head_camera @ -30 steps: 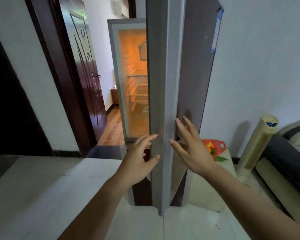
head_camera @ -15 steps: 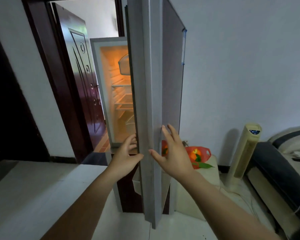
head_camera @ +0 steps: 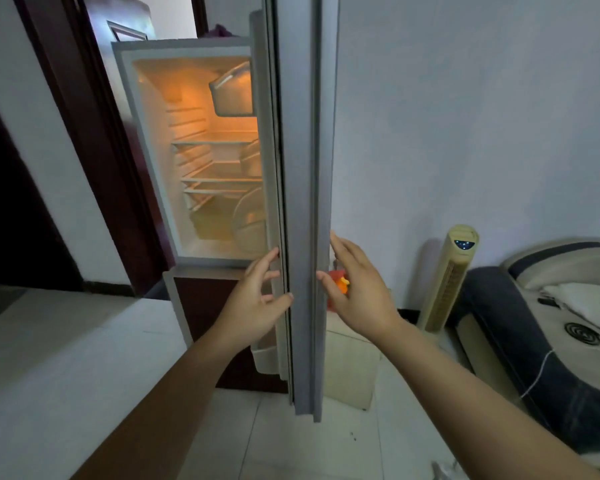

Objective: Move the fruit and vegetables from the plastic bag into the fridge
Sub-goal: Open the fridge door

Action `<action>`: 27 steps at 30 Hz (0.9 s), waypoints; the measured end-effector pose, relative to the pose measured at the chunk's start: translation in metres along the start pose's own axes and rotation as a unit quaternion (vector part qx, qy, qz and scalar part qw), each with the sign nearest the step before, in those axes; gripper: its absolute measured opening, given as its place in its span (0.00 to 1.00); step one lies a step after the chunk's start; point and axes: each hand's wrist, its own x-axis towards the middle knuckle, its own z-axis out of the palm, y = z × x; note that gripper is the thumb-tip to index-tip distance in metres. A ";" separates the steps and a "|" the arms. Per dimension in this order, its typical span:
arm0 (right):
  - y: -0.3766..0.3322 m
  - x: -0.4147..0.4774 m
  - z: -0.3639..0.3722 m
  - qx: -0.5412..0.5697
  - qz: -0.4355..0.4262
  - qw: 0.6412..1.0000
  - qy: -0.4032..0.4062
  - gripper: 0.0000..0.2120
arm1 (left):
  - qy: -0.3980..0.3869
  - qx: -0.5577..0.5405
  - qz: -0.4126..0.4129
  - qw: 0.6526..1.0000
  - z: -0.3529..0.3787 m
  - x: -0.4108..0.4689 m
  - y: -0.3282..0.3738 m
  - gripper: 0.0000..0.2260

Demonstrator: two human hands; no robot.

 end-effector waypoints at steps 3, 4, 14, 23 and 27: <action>0.029 -0.005 -0.021 0.010 0.019 1.000 0.005 0.31 | -0.037 0.023 0.020 0.999 0.031 0.002 0.013 0.32; 0.036 -0.007 -0.028 0.010 0.030 0.999 0.011 0.32 | -0.047 0.029 0.025 0.998 0.040 0.003 0.016 0.31; 0.076 -0.018 -0.069 0.005 0.076 0.997 0.005 0.33 | -0.080 0.049 0.030 0.995 0.092 0.003 0.035 0.29; 0.114 -0.094 -0.095 -0.061 0.105 0.992 -0.021 0.29 | -0.114 0.024 -0.015 0.993 0.137 -0.031 0.021 0.27; 0.123 -0.112 -0.102 -0.062 0.121 0.991 -0.018 0.26 | -0.130 0.013 -0.028 0.991 0.164 -0.039 0.022 0.27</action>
